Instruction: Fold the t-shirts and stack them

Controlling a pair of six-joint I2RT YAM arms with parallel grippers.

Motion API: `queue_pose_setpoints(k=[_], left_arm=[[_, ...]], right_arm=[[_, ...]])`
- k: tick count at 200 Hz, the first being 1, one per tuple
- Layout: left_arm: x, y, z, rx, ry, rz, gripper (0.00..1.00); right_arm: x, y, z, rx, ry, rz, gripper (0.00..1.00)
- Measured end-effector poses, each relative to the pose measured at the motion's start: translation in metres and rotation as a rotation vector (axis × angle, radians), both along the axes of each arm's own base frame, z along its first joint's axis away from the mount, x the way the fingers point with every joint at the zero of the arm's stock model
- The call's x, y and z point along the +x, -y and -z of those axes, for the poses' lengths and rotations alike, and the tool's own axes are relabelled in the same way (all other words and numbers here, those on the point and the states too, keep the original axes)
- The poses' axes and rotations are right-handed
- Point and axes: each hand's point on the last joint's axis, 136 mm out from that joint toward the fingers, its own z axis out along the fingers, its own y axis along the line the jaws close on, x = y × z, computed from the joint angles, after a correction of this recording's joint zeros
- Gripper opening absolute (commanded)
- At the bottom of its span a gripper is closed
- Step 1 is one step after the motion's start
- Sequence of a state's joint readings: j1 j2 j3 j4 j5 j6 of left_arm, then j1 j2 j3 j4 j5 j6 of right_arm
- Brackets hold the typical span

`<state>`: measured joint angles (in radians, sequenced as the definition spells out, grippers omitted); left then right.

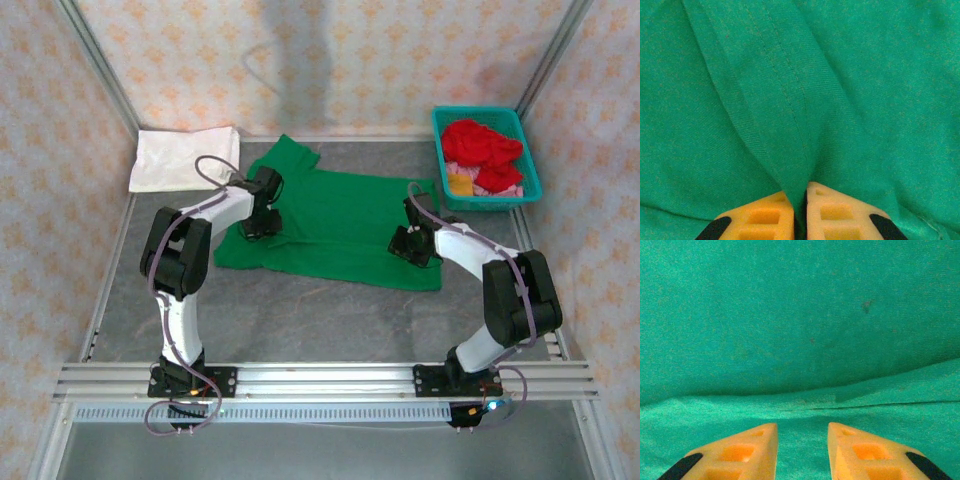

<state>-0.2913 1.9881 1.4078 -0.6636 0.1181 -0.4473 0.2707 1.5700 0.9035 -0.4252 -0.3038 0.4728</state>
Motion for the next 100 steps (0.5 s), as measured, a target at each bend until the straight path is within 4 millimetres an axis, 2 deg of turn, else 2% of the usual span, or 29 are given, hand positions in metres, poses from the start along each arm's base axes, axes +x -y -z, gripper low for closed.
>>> queue_pose_setpoints(k=[16, 25, 42, 52, 62, 74, 100], left_arm=[[0.004, 0.001, -0.005, 0.004, 0.014, 0.003, 0.15], [0.006, 0.000, -0.007, 0.008, 0.020, 0.001, 0.23], [0.008, -0.001, -0.011, 0.018, 0.025, 0.001, 0.23], [0.009, -0.001, -0.012, 0.021, 0.026, 0.002, 0.16], [0.009, -0.002, -0.013, 0.025, 0.025, 0.001, 0.15], [0.009, -0.002, -0.013, 0.028, 0.024, 0.004, 0.04], [0.009, -0.003, -0.010, 0.039, 0.019, 0.010, 0.00]], right_arm=[[0.000, 0.000, 0.000, -0.001, 0.000, -0.002, 0.32], [0.000, 0.000, 0.000, -0.001, 0.000, -0.003, 0.32], [0.000, 0.000, 0.000, -0.001, -0.001, -0.003, 0.32], [0.000, 0.000, 0.001, -0.002, -0.004, -0.003, 0.32], [0.000, 0.000, 0.003, -0.003, -0.007, -0.003, 0.32], [-0.001, 0.000, 0.005, -0.004, -0.013, -0.003, 0.32], [-0.002, 0.000, 0.008, -0.005, -0.025, -0.004, 0.32]])
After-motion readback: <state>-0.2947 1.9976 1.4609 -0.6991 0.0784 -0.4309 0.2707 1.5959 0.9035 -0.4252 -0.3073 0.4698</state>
